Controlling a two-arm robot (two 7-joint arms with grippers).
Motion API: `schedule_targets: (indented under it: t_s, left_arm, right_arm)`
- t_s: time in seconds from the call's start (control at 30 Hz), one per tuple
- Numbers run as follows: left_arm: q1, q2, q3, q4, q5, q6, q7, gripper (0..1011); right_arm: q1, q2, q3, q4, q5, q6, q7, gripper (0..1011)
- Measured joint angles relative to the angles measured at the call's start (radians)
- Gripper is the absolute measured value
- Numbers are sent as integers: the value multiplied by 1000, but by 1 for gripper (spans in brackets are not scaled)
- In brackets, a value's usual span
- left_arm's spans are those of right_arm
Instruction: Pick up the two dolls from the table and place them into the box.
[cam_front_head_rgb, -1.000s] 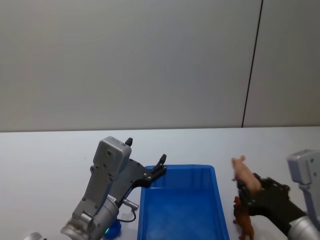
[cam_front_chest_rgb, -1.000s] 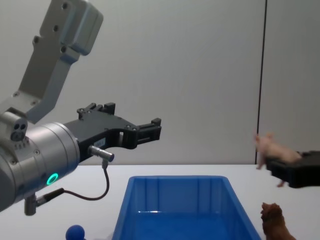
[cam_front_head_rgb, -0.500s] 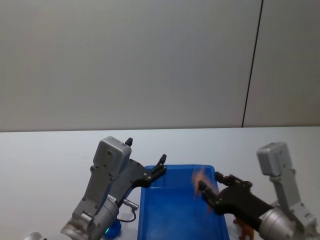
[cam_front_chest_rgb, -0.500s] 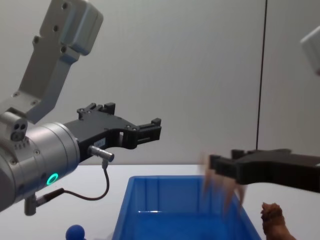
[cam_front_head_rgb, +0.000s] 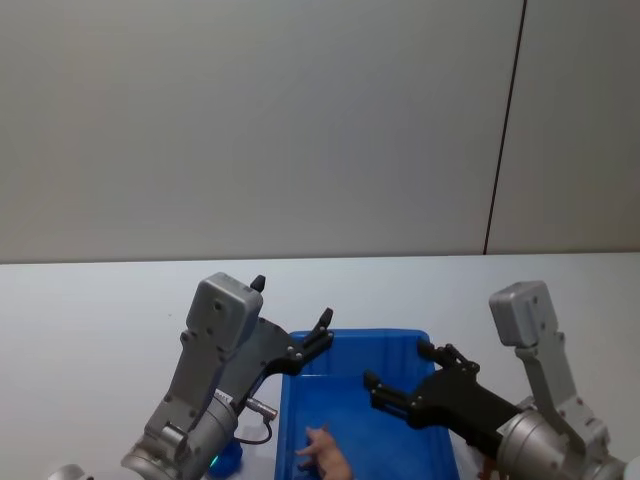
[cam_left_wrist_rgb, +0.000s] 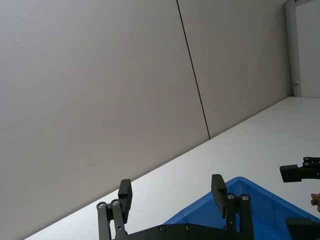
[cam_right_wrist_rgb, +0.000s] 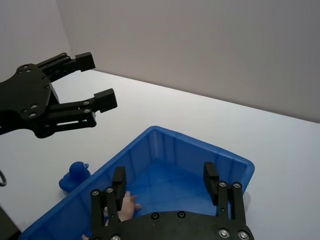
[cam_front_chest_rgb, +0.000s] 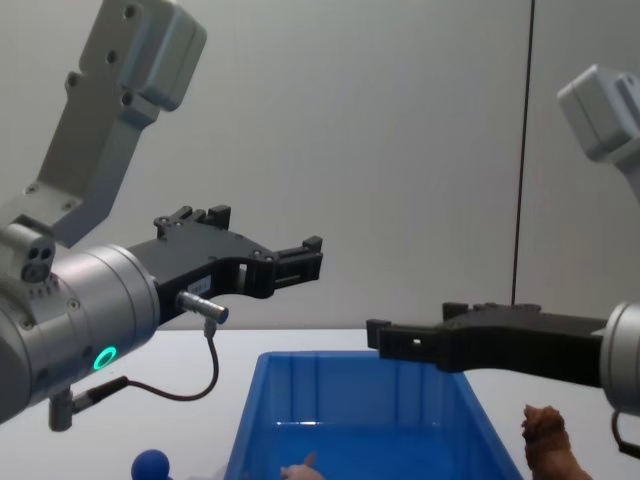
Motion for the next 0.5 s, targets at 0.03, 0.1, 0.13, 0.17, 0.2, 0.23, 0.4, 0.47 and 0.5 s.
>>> schedule_targets:
  t_s: [0.03, 0.1, 0.13, 0.17, 0.2, 0.23, 0.4, 0.47, 0.5]
  left_arm:
    - [0, 0, 0, 0, 0, 0, 0, 1001]
    - [0, 0, 0, 0, 0, 0, 0, 1001]
    - [0, 0, 0, 0, 0, 0, 0, 1001]
    - [0, 0, 0, 0, 0, 0, 0, 1001]
    - [0, 0, 0, 0, 0, 0, 0, 1001]
    - [0, 0, 0, 0, 0, 0, 0, 1001]
    - [0, 0, 0, 0, 0, 0, 0, 1001]
    - [0, 0, 0, 0, 0, 0, 0, 1001]
    - [0, 0, 0, 0, 0, 0, 0, 1001]
  right_arm:
    - [0, 0, 0, 0, 0, -1, -4, 941]
    - [-2, 3, 2, -1, -1, -3, -17, 986]
    - [-5, 4, 3, -3, -1, -4, -24, 999]
    - [-6, 5, 4, -6, -2, -4, -30, 1001]
    - [-10, 9, 6, -12, -3, -5, -41, 1001]
    - [-13, 10, 7, -15, -4, -6, -49, 1001]
    - [-31, 24, 13, -41, -11, -6, -87, 1001]
    - [-43, 32, 16, -57, -16, -5, -110, 1001]
    - [-51, 37, 18, -66, -19, -3, -123, 1001]
